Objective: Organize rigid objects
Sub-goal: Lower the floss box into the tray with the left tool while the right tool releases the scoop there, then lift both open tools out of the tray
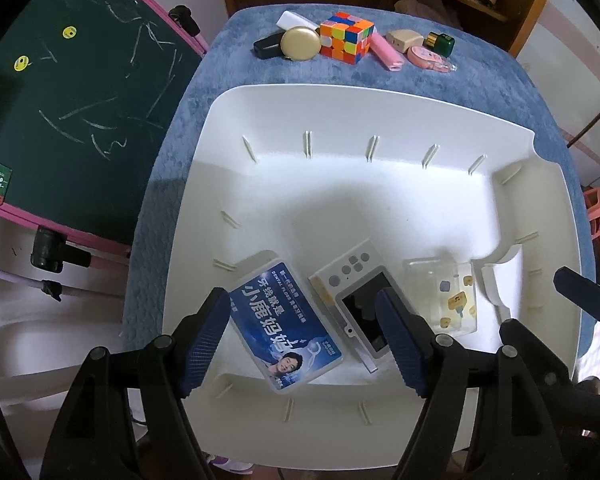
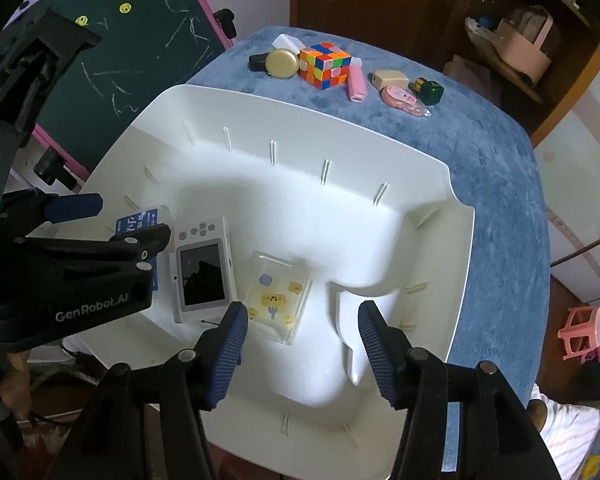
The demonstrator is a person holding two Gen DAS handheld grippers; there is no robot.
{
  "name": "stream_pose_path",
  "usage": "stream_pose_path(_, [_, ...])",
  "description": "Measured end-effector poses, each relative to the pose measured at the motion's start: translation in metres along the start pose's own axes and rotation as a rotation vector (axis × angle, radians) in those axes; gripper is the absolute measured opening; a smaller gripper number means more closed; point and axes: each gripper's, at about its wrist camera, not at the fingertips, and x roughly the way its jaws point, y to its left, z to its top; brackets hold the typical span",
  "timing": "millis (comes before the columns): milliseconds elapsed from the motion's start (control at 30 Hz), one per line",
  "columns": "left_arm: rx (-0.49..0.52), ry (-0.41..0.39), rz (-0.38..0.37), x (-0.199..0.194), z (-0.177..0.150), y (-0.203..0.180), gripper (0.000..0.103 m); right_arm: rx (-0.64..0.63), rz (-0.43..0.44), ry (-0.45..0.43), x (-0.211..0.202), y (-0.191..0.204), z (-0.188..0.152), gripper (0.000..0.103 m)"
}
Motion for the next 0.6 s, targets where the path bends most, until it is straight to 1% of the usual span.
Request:
stream_pose_path(367, [-0.026, -0.042, -0.004, -0.018, 0.009, 0.006, 0.078, 0.019, 0.002, -0.027, -0.009, -0.006, 0.006, 0.058])
stream_pose_path(600, [-0.025, -0.082, -0.018, -0.038, 0.020, 0.007, 0.078, 0.036, 0.003, -0.064, -0.021, -0.012, 0.016, 0.058])
